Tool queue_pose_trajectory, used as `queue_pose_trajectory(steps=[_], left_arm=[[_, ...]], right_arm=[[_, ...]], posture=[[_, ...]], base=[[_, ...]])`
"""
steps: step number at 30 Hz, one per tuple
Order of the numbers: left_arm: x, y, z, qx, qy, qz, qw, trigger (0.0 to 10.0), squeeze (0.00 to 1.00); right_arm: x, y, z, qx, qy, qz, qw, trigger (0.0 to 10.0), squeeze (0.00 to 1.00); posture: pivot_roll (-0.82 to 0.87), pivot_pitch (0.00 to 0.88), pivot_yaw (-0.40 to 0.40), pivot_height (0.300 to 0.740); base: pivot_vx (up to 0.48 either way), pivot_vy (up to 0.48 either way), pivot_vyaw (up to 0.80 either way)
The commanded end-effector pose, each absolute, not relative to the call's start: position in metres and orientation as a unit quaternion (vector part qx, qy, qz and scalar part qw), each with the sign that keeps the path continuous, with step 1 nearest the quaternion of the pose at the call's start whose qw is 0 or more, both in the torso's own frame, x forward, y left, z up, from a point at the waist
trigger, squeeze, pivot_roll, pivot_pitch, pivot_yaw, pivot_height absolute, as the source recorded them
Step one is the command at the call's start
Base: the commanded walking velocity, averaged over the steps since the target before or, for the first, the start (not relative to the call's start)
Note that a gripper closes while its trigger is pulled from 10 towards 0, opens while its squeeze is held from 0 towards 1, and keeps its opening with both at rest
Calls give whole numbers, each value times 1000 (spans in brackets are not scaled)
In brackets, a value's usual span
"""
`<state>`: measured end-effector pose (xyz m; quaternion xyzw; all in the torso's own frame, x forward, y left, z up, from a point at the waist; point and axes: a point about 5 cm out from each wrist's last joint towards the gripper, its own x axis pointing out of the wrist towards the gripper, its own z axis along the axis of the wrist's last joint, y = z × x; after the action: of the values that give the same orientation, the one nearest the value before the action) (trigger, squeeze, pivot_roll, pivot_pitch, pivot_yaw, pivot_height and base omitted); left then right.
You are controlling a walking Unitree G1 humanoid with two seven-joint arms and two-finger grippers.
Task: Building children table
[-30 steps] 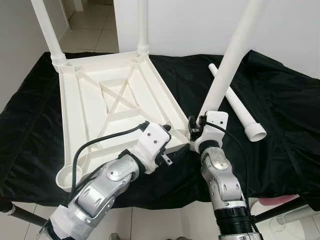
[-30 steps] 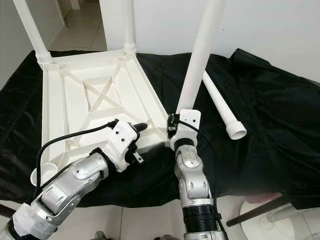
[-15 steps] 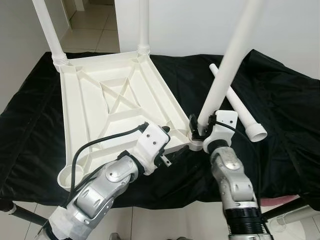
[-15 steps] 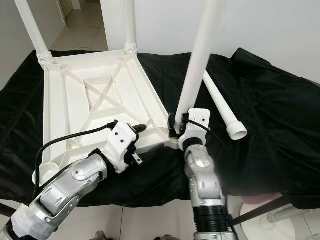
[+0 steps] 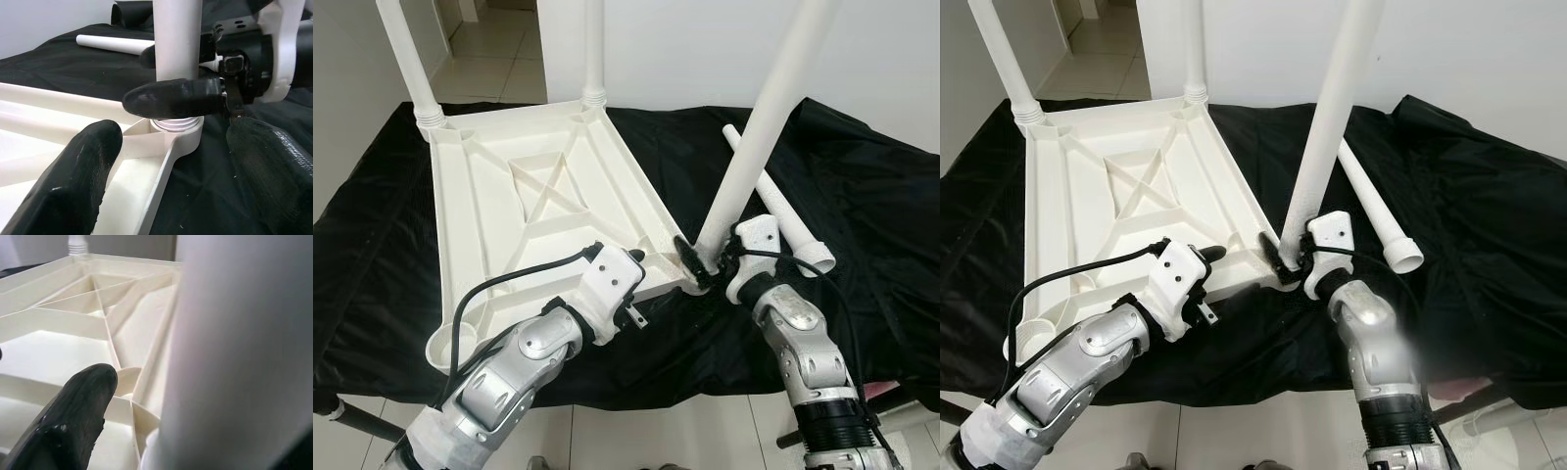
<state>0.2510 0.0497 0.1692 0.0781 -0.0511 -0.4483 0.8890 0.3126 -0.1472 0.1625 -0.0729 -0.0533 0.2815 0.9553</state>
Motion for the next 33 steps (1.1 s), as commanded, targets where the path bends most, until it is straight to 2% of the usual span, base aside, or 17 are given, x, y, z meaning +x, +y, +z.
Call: queue_pose_trajectory(steps=[1, 5, 6, 7, 8, 9, 10, 11, 23, 24, 25, 26, 33], left_arm=[[244, 43, 169, 90, -45, -515, 852, 10000, 0], [245, 44, 169, 91, -45, -514, 852, 10000, 0], [245, 45, 169, 92, -45, -513, 853, 10000, 0], [246, 45, 169, 93, -45, -512, 853, 10000, 0], [246, 45, 169, 93, -45, -511, 853, 10000, 0], [246, 45, 170, 92, -46, -510, 854, 10000, 0], [246, 45, 170, 92, -46, -510, 854, 10000, 0], [246, 45, 170, 91, -46, -510, 854, 10000, 0], [246, 45, 170, 92, -45, -511, 854, 10000, 0], [246, 45, 170, 92, -45, -511, 854, 10000, 0], [246, 45, 170, 92, -45, -511, 854, 10000, 0], [246, 45, 170, 92, -45, -511, 853, 10000, 0], [245, 44, 169, 90, -45, -512, 853, 10000, 0]], right_arm=[[314, -148, 159, -79, -45, 311, 946, 10000, 0], [317, -150, 155, -86, -33, 332, 939, 10000, 0], [319, -153, 154, -89, -31, 335, 937, 8510, 0], [321, -155, 153, -93, -27, 335, 937, 5176, 0], [322, -157, 152, -96, -26, 338, 936, 4745, 0], [323, -159, 151, -98, -25, 338, 936, 471, 0], [323, -159, 151, -98, -25, 338, 936, 471, 0], [324, -160, 150, -97, -23, 339, 935, 0, 0], [326, -168, 146, -91, -25, 344, 934, 0, 0], [326, -168, 146, -88, -25, 342, 935, 1882, 0], [326, -168, 146, -88, -25, 342, 935, 1882, 0], [325, -167, 147, -76, -29, 334, 939, 10000, 0], [324, -164, 147, -47, -35, 297, 953, 10000, 0]], posture=[[-45, 90, -22, 740], [-43, 91, -23, 740], [-42, 92, -24, 740], [-42, 92, -24, 740], [-40, 92, -25, 740], [-40, 92, -25, 740], [-40, 92, -25, 740], [-36, 94, -28, 740], [-40, 93, -22, 740], [-42, 93, -22, 740], [-42, 93, -22, 740], [-45, 93, -22, 740], [-51, 92, -29, 740]], base=[[0, 0, 0], [0, 0, 0], [0, 0, 0], [0, 0, 0], [0, 0, 0], [0, 0, 0], [0, 0, 0], [0, 0, 0], [0, 0, 0], [0, 0, 0], [0, 0, 0], [0, 0, 0], [0, 0, 0]])
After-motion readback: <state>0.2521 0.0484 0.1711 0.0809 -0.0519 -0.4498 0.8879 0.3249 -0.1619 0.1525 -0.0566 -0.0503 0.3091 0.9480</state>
